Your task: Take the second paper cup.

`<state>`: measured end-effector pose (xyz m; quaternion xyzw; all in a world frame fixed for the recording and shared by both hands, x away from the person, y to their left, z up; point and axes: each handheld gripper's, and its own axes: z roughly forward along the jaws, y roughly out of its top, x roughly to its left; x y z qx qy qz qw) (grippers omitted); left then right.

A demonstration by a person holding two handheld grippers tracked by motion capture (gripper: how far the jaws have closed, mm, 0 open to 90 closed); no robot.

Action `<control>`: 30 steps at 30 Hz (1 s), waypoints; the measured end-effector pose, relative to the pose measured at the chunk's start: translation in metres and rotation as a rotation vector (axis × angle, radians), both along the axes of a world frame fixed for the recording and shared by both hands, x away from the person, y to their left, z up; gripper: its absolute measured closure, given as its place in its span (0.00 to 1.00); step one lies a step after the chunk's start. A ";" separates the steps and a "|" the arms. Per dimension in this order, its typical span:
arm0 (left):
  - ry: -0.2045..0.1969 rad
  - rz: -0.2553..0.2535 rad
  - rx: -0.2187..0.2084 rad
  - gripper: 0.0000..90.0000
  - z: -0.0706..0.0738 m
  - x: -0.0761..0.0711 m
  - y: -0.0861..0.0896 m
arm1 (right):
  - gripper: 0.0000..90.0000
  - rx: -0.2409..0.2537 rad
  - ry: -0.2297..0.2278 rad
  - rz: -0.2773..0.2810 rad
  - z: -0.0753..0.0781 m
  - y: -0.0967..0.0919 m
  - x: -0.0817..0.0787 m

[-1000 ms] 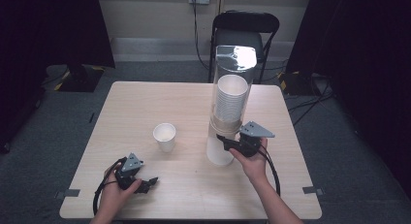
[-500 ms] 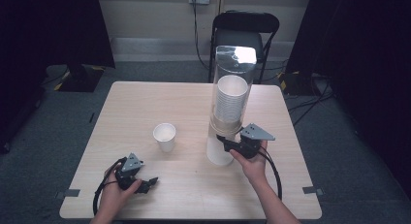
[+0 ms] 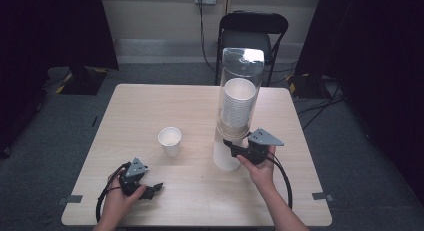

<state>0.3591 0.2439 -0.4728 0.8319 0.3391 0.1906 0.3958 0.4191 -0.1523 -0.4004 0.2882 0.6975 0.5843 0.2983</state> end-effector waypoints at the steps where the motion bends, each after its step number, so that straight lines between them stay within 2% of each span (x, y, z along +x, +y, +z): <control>1: 0.000 0.000 0.000 0.14 0.000 0.000 0.000 | 0.41 0.000 0.000 0.000 0.000 0.000 0.000; 7: 0.000 0.000 0.000 0.14 0.000 0.000 0.000 | 0.41 -0.016 0.014 -0.006 0.000 0.001 0.000; 8: 0.000 0.000 0.000 0.14 0.000 0.000 0.000 | 0.41 -0.055 0.041 -0.017 -0.004 0.001 0.002; 9: 0.001 -0.001 0.000 0.14 0.000 0.000 0.000 | 0.42 -0.195 0.141 -0.022 -0.032 0.001 0.009; 10: -0.003 -0.002 -0.001 0.14 0.000 0.000 0.000 | 0.42 -0.249 0.213 -0.020 -0.052 -0.001 0.011; 11: -0.003 -0.002 -0.001 0.13 0.000 0.000 0.000 | 0.42 -0.249 0.213 -0.020 -0.052 -0.001 0.011; 12: -0.003 -0.005 0.001 0.13 0.000 0.000 0.000 | 0.41 -0.199 0.222 0.017 -0.049 0.002 0.008; 14: 0.001 -0.005 0.002 0.13 0.000 0.000 0.000 | 0.41 -0.189 0.225 0.026 -0.044 0.004 0.008; 15: -0.002 -0.005 -0.002 0.13 0.000 0.000 0.000 | 0.41 -0.194 0.230 0.035 -0.036 0.002 0.010; 22: 0.000 -0.009 0.011 0.13 0.000 0.000 0.000 | 0.41 -0.237 0.274 0.033 -0.046 -0.008 0.012; 30: -0.002 -0.003 0.004 0.13 0.000 0.000 0.000 | 0.41 -0.278 0.279 0.025 -0.044 -0.019 0.010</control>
